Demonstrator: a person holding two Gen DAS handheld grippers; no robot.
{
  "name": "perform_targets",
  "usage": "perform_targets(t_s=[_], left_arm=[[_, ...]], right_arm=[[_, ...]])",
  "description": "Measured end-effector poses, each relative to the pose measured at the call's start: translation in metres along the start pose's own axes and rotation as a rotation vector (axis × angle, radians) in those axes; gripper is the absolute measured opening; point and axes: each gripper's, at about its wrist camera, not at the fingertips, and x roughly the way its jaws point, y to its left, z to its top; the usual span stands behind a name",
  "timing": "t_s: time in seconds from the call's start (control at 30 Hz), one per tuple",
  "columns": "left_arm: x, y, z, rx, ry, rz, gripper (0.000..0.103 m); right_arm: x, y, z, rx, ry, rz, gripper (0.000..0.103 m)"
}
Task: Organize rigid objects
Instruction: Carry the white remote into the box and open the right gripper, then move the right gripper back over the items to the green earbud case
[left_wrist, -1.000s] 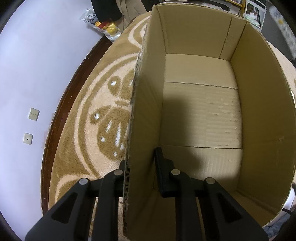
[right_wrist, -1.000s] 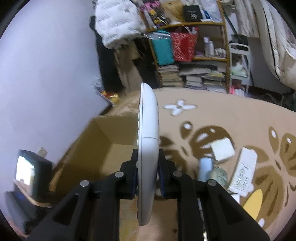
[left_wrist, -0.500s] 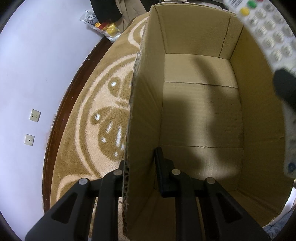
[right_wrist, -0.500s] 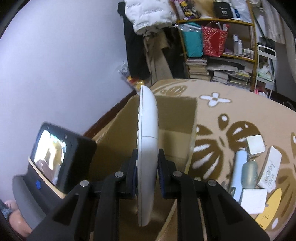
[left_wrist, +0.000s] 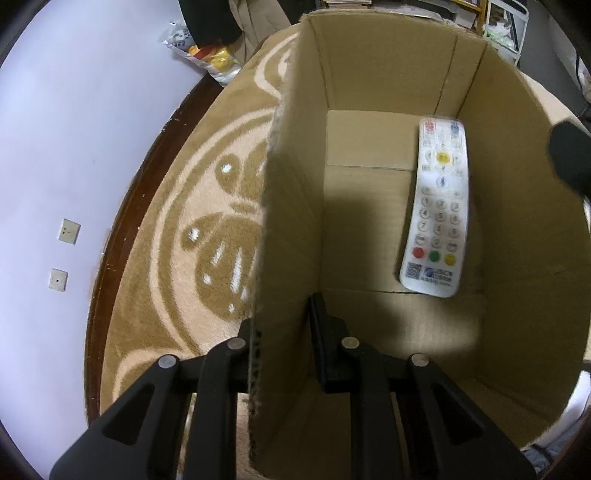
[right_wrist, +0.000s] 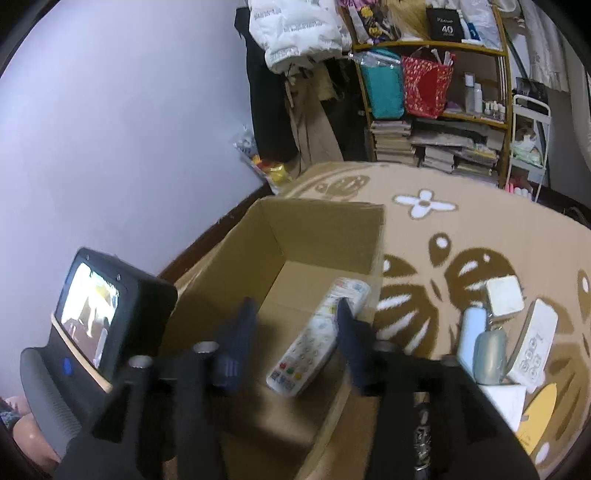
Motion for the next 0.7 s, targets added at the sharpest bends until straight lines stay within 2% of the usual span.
perform_targets(t_s=[0.07, 0.13, 0.2, 0.3, 0.43, 0.7], left_arm=[[0.0, 0.0, 0.0, 0.0, 0.0, 0.0, 0.017], [0.001, 0.0, 0.0, 0.0, 0.0, -0.001, 0.017], [0.001, 0.0, 0.0, -0.001, 0.001, -0.002, 0.017], [0.001, 0.001, 0.0, -0.002, 0.001, -0.003, 0.017], [0.002, 0.002, 0.0, -0.004, 0.003, -0.004, 0.018], [0.003, 0.0, 0.0, 0.002, 0.002, 0.002, 0.018]], right_arm=[[-0.005, -0.003, 0.003, -0.011, -0.025, -0.024, 0.068], [-0.009, -0.007, 0.007, -0.027, -0.043, -0.062, 0.078], [-0.014, -0.013, 0.01, -0.028, -0.068, -0.1, 0.093], [-0.02, -0.024, 0.014, -0.011, -0.098, -0.157, 0.103], [-0.021, -0.046, 0.016, 0.038, -0.111, -0.2, 0.103], [-0.01, -0.095, 0.006, 0.115, -0.057, -0.298, 0.103]])
